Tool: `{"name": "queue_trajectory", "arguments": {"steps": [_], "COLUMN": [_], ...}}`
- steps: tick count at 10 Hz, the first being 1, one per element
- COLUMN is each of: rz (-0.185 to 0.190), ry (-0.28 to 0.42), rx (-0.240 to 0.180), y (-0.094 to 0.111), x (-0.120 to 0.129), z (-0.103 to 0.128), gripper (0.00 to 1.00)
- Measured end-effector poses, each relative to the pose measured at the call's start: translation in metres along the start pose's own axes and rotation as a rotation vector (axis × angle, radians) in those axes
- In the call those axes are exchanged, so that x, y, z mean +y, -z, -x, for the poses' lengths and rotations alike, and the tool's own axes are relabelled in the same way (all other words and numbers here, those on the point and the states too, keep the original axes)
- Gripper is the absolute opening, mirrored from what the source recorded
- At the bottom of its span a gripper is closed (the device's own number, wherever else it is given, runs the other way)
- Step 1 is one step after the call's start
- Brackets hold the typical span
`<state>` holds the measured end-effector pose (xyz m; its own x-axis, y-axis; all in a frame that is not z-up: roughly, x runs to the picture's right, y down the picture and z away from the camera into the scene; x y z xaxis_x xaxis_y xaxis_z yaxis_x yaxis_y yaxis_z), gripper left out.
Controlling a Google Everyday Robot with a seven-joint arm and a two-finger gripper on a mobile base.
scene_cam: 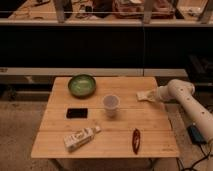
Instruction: Wipe the white sponge on the table
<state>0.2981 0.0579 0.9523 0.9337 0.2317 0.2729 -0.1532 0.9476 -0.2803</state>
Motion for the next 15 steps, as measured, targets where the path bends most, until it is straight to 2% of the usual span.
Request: {"name": "queue_trajectory", "arguments": {"steps": [3, 4, 6, 8, 11, 13, 15], "rz": [0.049, 0.078, 0.109, 0.136, 0.148, 0.138, 0.116], "ry": [0.051, 0.082, 0.129, 0.163, 0.144, 0.098, 0.056], "rx": [-0.054, -0.095, -0.143, -0.176, -0.163, -0.134, -0.108], "y": [-0.019, -0.022, -0.019, -0.003, 0.027, 0.044, 0.056], "x": [0.014, 0.025, 0.041, 0.062, 0.09, 0.1, 0.101], "z": [0.03, 0.048, 0.07, 0.078, 0.058, 0.034, 0.015], "gripper": [0.0, 0.0, 0.0, 0.0, 0.0, 0.0, 0.0]}}
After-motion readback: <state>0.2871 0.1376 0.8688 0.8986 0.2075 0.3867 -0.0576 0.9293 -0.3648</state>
